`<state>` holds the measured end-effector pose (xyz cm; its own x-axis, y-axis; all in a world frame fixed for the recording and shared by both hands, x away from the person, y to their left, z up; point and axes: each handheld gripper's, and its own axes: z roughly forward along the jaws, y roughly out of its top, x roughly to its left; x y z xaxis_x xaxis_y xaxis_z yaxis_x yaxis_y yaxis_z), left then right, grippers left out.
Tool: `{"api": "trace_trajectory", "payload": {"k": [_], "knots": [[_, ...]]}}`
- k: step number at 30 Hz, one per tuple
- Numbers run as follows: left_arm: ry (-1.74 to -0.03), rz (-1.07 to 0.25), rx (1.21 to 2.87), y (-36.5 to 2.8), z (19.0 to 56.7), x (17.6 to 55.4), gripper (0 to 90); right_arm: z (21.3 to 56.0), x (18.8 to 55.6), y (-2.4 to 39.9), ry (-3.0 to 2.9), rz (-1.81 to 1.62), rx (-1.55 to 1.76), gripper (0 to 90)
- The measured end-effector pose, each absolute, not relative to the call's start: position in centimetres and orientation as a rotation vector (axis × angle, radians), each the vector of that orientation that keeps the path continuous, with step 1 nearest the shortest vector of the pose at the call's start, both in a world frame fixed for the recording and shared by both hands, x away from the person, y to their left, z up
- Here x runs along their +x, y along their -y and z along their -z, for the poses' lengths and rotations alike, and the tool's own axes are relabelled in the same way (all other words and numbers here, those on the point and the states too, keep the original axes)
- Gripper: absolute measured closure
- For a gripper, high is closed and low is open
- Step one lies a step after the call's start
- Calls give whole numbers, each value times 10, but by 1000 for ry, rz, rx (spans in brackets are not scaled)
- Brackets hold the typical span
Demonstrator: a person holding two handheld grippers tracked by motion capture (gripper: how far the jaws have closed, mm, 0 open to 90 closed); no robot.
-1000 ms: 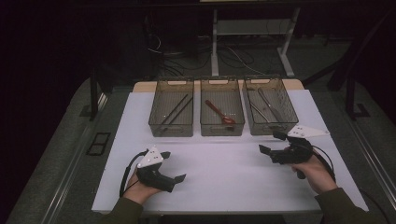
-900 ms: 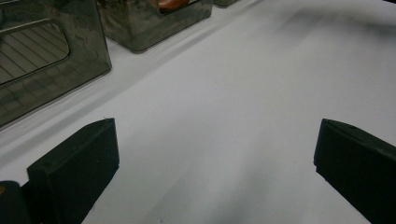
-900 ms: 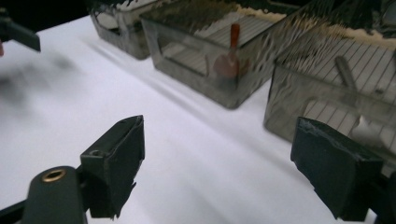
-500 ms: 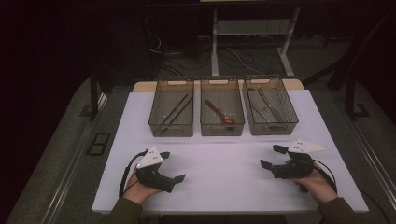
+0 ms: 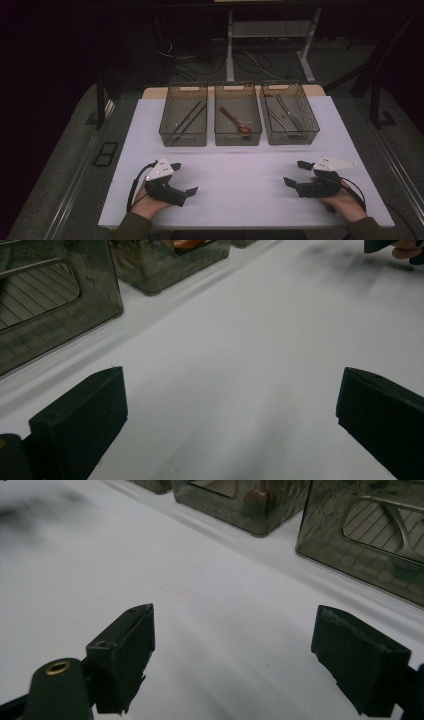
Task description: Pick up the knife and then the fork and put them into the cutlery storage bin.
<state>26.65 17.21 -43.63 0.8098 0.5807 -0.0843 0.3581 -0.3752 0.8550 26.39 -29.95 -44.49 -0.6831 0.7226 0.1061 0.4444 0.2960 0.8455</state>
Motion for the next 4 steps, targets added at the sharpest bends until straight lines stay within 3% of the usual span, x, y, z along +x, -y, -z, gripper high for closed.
{"api": "trace_trajectory", "payload": {"k": [4], "knots": [[-701,-285,2006,-172,437,267,0,444,264,300,-2270,-1337,1052,167]]}}
